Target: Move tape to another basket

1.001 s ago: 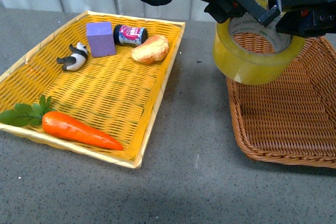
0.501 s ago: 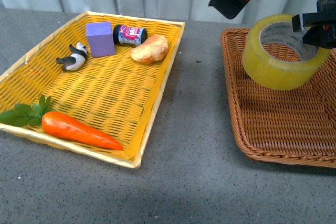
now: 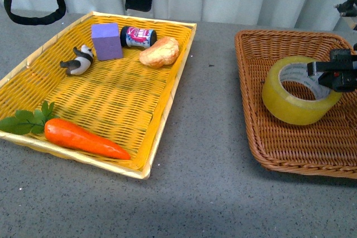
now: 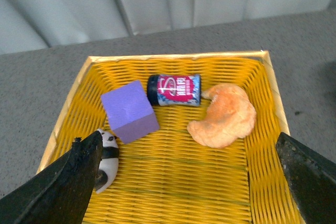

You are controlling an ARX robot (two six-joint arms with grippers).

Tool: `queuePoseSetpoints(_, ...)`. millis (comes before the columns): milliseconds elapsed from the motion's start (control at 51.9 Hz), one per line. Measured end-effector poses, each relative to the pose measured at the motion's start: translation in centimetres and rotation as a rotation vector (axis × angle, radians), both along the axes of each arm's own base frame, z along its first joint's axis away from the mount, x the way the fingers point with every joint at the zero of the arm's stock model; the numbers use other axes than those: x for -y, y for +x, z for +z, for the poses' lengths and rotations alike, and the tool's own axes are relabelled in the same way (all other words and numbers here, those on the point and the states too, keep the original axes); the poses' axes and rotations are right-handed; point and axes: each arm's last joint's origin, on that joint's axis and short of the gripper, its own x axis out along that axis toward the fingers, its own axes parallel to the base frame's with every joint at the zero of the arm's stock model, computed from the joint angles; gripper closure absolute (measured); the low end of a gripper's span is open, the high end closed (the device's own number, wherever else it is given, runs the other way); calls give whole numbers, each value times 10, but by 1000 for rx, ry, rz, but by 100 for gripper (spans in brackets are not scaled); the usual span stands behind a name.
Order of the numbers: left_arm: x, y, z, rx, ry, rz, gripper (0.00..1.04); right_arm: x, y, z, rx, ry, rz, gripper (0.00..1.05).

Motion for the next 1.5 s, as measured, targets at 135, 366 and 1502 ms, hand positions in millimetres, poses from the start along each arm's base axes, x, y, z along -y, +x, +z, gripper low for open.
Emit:
queuePoseSetpoints(135, -13, -1, 1, 27, -49, 105, 6, 1, 0, -12, -29, -3, -6, 89)
queuePoseSetpoints(366, -25, 0, 9, 77, -107, 177, 6, 6, 1, -22, -49, -1, -21, 89)
queuePoseSetpoints(1502, -77, -131, 2, 385, -154, 2, 96, 12, -132, 45, 850, -14, -82, 104)
